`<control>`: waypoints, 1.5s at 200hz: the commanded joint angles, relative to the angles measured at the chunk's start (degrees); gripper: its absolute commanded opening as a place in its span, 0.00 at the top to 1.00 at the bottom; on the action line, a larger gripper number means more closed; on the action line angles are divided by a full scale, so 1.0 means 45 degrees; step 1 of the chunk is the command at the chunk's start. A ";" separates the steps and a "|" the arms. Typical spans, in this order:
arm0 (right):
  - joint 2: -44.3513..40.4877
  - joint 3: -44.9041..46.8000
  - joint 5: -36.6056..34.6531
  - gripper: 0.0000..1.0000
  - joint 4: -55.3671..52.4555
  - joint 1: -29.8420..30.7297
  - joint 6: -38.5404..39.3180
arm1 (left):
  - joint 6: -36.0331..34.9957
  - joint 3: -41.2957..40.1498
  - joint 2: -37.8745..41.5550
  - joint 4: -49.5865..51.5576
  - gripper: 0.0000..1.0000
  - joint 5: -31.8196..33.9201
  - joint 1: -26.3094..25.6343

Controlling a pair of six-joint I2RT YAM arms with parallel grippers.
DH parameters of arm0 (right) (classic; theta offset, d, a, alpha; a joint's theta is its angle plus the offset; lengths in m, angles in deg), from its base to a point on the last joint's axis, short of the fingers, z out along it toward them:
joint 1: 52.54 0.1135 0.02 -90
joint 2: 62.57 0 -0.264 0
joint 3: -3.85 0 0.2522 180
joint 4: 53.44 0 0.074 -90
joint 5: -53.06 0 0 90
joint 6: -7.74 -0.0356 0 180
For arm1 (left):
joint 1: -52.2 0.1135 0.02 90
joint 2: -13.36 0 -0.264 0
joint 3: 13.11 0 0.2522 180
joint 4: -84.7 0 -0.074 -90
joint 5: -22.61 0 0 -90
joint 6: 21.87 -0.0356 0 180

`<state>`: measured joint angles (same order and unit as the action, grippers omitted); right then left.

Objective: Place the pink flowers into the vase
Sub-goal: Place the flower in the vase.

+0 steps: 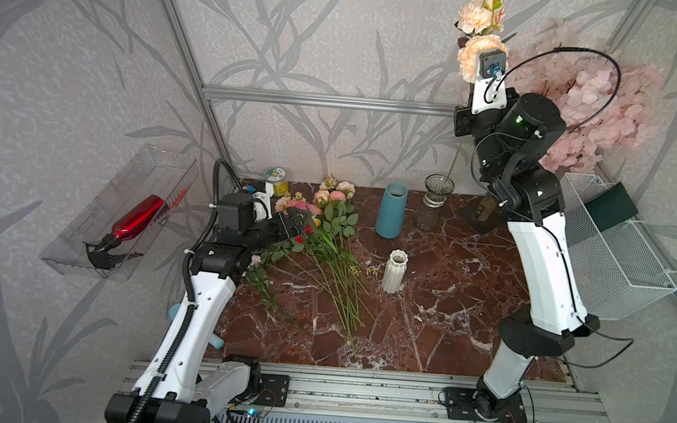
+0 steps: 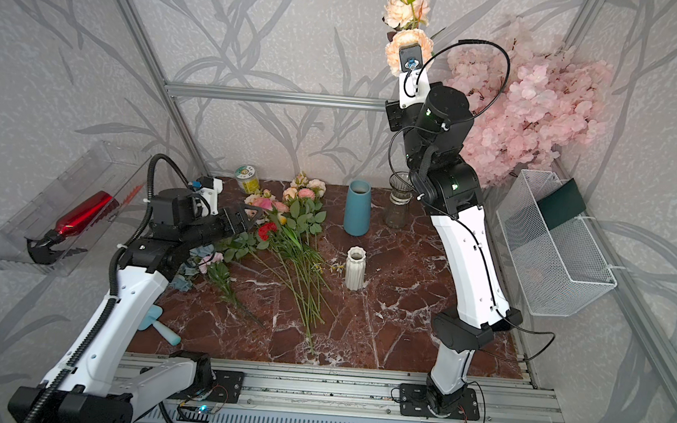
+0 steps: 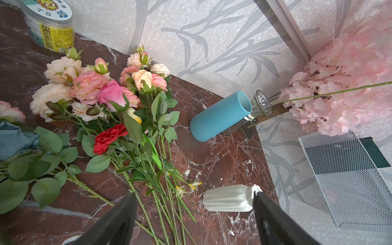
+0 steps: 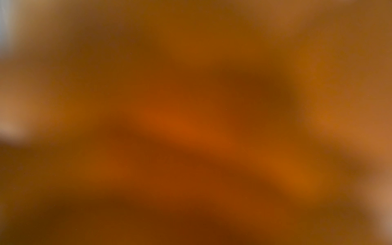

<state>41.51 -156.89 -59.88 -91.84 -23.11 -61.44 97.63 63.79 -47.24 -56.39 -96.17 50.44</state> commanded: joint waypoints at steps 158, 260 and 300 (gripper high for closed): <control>0.0931 0.1660 0.2532 1.00 -0.0856 -0.2302 -0.3884 | -0.0188 -0.0046 -0.0047 0.0056 0.13 0.0099 0.0214; 0.2547 0.1367 0.3378 1.00 -0.2480 -0.2751 -0.4965 | -0.0169 -0.0050 -0.0205 0.0164 0.13 0.0259 0.0320; 0.2701 0.1312 0.3515 0.75 -0.3307 -0.2751 -0.5363 | -0.0234 0.0069 -0.0411 0.0542 0.13 0.0680 0.0342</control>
<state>53.51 -150.11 -44.90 -102.20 -35.50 -83.32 97.63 63.79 -48.60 -55.78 -95.03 51.60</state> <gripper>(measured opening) 0.166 0.874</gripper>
